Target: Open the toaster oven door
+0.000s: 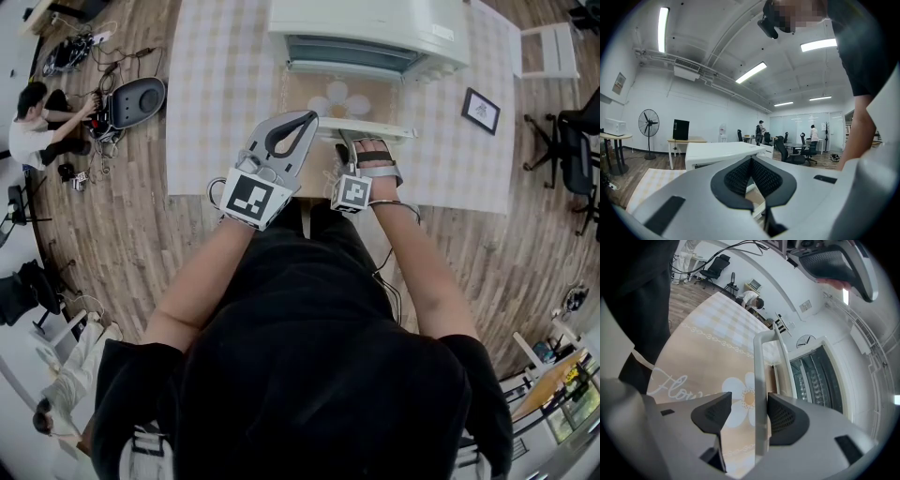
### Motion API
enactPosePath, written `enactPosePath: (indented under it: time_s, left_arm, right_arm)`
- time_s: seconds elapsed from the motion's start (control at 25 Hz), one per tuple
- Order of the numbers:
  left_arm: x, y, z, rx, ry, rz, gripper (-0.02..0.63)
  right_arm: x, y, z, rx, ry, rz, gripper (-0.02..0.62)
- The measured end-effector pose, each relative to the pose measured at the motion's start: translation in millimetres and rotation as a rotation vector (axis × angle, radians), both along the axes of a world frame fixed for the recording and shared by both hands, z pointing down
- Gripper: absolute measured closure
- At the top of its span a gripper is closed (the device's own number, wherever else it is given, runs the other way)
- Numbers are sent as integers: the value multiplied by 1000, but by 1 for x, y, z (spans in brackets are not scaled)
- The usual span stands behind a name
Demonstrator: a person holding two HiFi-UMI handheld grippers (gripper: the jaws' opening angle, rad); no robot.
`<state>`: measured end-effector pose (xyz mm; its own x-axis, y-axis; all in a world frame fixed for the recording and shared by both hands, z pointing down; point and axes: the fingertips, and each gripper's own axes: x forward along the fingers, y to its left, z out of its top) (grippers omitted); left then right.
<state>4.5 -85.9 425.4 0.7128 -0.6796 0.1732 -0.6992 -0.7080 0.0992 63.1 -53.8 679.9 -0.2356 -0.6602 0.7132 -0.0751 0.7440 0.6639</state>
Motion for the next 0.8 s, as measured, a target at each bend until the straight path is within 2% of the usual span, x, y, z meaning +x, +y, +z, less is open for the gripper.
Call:
enactPosePath:
  time_s: [0.8]
  left_arm:
    - [-3,1,4,-9,-1,-6,591]
  right_arm:
    - [5,8,15,-22,8,19,341]
